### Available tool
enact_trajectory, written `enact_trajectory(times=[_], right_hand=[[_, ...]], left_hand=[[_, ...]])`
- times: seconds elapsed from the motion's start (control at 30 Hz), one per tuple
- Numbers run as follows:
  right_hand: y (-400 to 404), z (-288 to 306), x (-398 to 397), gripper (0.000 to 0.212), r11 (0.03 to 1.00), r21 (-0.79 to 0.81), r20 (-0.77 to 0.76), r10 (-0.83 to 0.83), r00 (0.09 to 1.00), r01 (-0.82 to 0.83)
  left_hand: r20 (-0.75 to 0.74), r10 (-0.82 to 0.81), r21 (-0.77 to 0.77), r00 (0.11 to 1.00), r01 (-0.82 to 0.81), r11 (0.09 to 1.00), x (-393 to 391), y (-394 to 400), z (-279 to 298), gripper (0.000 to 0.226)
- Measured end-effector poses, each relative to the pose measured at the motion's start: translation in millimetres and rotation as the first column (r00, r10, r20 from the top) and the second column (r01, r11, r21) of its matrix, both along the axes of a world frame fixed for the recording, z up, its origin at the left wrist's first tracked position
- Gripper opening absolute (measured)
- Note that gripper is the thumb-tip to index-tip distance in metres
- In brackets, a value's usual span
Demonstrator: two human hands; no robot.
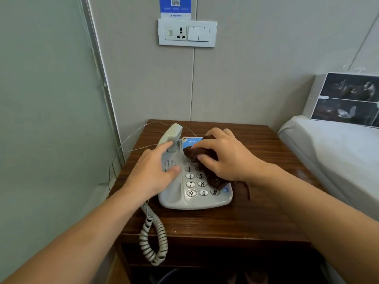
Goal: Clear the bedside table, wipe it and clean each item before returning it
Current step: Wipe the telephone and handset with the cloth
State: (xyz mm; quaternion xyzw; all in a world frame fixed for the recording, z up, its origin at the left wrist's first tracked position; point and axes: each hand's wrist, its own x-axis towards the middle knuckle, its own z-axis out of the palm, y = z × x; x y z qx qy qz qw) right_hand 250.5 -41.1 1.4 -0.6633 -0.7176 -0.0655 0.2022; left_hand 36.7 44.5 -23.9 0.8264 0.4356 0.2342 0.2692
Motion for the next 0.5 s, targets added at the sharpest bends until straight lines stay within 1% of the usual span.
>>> enact_trajectory(times=[0.03,0.17,0.27,0.33,0.4,0.43,0.5], right_hand=[[6.8,-4.8,-0.1,0.034,1.0,-0.015,0.023,-0.011,1.0,0.012],[7.9,-14.4,-10.0,0.045,0.995,-0.071,0.073,0.071,0.995,-0.066],[-17.7,-12.3,-13.9,0.042,0.984,-0.103,0.074,0.152,0.986,-0.144],[-46.1,-12.7,-17.8,0.038,0.956,-0.136,0.031,0.265,0.964,-0.258],[-68.1,-12.0,-19.5,0.033,0.913,-0.211,-0.037,0.349,0.936,-0.349],[-71.2,-10.7,-17.1,0.031,0.905,-0.222,-0.07,0.358,0.931,-0.364],[-61.7,-9.2,-6.6,0.031,0.94,-0.123,-0.119,0.304,0.945,-0.317]], left_hand=[[-0.001,0.002,-0.003,1.0,-0.002,1.0,0.2,0.1,-0.5,0.081],[0.005,0.0,0.007,1.0,0.0,1.0,2.2,2.7,-1.6,0.082],[0.011,-0.001,0.019,1.0,0.001,1.0,2.9,5.4,-4.4,0.081],[0.019,-0.004,0.016,1.0,0.004,1.0,3.2,6.5,-5.6,0.081],[0.022,-0.004,0.014,1.0,0.004,1.0,2.4,7.8,-6.6,0.082],[0.021,-0.004,0.016,1.0,0.003,1.0,1.8,8.0,-7.3,0.081],[0.023,-0.01,0.023,1.0,0.009,1.0,1.1,8.7,-8.6,0.081]])
